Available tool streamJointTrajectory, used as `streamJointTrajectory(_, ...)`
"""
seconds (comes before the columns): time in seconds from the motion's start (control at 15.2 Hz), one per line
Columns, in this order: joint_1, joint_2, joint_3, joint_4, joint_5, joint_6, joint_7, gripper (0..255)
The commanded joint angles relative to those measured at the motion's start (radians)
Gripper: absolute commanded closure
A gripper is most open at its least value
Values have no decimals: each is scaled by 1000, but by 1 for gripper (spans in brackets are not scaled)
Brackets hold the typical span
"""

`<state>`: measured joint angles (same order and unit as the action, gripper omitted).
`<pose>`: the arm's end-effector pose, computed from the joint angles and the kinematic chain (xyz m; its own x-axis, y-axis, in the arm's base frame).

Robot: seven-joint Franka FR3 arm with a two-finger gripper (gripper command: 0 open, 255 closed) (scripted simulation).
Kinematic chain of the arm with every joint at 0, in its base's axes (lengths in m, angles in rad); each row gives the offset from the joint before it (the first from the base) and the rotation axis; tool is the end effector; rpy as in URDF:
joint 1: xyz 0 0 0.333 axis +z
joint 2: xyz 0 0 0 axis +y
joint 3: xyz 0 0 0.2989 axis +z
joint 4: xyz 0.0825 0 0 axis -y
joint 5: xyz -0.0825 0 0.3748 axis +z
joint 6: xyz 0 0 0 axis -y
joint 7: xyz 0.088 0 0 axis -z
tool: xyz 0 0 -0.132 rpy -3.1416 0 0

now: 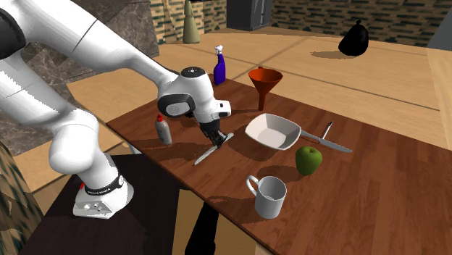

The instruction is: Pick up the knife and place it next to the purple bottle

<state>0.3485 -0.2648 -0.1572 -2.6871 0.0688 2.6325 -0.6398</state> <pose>0.4156 0.0832 0.3034 0.6937 0.6880 0.2131 0.6953 -0.7169 0.0514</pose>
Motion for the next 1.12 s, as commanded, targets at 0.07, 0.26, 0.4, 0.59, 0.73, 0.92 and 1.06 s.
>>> streamJointTrajectory(0.07, -7, -19, 3, 4, -10, -36, 11, 255)
streamJointTrajectory(0.26, -12, -53, 8, 20, -21, -86, 21, 255)
streamJointTrajectory(0.4, -16, -74, 11, 32, -27, -119, 27, 255)
streamJointTrajectory(0.59, -19, -103, 15, 52, -34, -167, 35, 255)
streamJointTrajectory(0.73, -22, -121, 18, 66, -37, -199, 39, 255)
streamJointTrajectory(0.92, -24, -145, 21, 89, -42, -246, 45, 255)
streamJointTrajectory(1.06, -26, -160, 24, 106, -45, -278, 49, 255)
